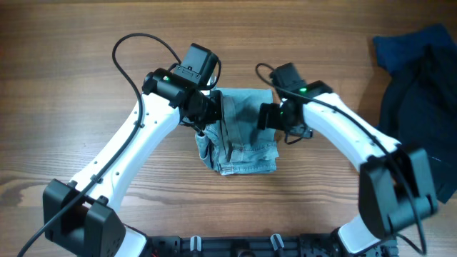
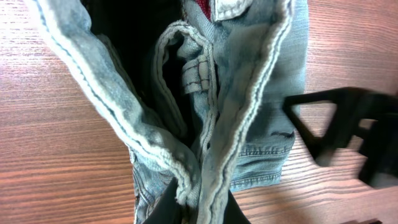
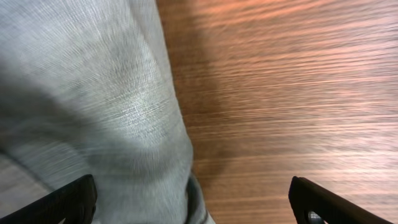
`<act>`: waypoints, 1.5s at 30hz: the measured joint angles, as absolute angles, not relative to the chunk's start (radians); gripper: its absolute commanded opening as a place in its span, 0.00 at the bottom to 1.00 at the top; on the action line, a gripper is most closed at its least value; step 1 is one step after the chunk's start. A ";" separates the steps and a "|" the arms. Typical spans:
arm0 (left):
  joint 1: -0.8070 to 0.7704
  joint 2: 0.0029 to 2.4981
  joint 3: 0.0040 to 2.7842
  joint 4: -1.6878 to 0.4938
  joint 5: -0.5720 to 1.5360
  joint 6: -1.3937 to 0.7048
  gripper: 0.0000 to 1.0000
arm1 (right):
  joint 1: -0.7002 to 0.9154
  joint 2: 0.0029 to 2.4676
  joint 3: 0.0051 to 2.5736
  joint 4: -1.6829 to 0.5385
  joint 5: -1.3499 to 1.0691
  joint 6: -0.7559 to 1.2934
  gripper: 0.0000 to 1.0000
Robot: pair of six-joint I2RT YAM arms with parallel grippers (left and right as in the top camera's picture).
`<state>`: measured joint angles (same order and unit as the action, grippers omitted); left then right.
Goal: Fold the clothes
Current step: 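Lower the folded edge onto the stack and withdraw the right gripper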
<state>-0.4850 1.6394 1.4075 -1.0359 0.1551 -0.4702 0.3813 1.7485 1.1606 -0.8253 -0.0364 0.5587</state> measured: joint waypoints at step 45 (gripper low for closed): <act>-0.620 1.639 1.407 -1.073 -0.002 -0.672 0.04 | 0.069 1.655 1.225 -1.024 -0.134 0.397 1.00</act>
<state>-0.6201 1.6394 1.4075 -1.0733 -0.0017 -0.6724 0.0692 1.6547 1.2251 -1.0245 -0.1341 0.3969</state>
